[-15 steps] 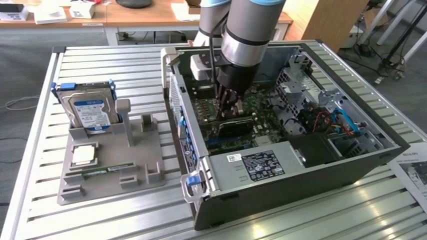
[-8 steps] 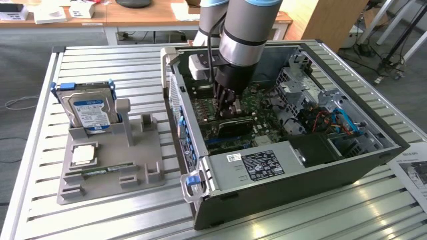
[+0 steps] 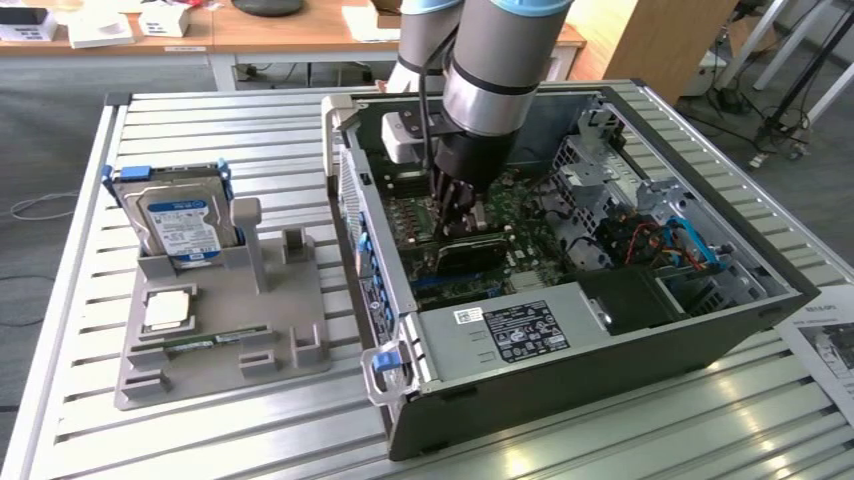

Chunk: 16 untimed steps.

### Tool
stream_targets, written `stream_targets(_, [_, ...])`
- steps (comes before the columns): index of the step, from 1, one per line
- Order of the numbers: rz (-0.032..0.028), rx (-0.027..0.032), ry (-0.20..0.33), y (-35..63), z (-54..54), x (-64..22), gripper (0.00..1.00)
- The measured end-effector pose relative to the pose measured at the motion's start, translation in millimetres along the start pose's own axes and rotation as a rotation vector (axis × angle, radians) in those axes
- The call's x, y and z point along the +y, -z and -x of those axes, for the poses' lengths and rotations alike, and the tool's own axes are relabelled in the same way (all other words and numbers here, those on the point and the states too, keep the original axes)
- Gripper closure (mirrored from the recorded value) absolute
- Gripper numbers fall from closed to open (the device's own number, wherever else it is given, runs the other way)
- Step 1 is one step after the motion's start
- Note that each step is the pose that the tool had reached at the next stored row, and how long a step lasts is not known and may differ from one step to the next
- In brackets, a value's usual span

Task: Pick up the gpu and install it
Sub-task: 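Press down on the gpu until it lock into place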

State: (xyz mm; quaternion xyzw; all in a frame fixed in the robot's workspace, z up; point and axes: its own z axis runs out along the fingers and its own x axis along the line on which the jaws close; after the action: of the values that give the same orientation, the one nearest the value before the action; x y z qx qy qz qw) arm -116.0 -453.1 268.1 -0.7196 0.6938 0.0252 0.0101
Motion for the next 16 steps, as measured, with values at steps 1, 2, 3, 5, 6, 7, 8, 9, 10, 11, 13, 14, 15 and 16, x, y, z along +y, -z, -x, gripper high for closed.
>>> stream_targets(1, [0.0, 0.0001, 0.0, 0.1, -1.0, 0.0, 0.89])
stream_targets(2, [0.0, 0.0001, 0.0, 0.1, -1.9, 0.1, 0.89])
stream_targets(3, [-0.0001, -0.0001, 0.0, -0.1, -2.4, 0.1, 0.89])
stream_targets(5, [-0.0001, 0.0, 0.0, -1.1, -2.5, 0.1, 0.89])
stream_targets(6, [0.0, 0.0003, 0.0, -1.4, -2.5, 0.1, 0.89])
stream_targets(7, [0.0003, 0.0006, 0.0, -1.8, -2.6, 0.1, 0.89])
stream_targets(8, [0.0003, 0.0008, 0.0, -2.0, -2.8, 0.1, 0.89])
stream_targets(9, [0.0003, 0.0005, 0.0, -2.1, -3.3, 0.0, 0.89])
stream_targets(10, [0.0002, 0.0002, 0.0, -2.3, -4.3, 0.0, 0.89])
stream_targets(11, [0.0, 0.0, 0.0, -2.3, -5.3, 0.1, 0.89])
stream_targets(13, [0.0, 0.0003, 0.0, -2.2, -6.3, 0.2, 0.89])
stream_targets(14, [0.0, 0.0001, 0.0, -2.3, -6.2, 0.2, 0.89])
stream_targets(15, [0.0, 0.0, 0.0, -2.2, -6.2, 0.2, 0.89])
stream_targets(16, [-0.0004, -0.0009, 0.0, -1.5, -6.1, 0.1, 0.89])
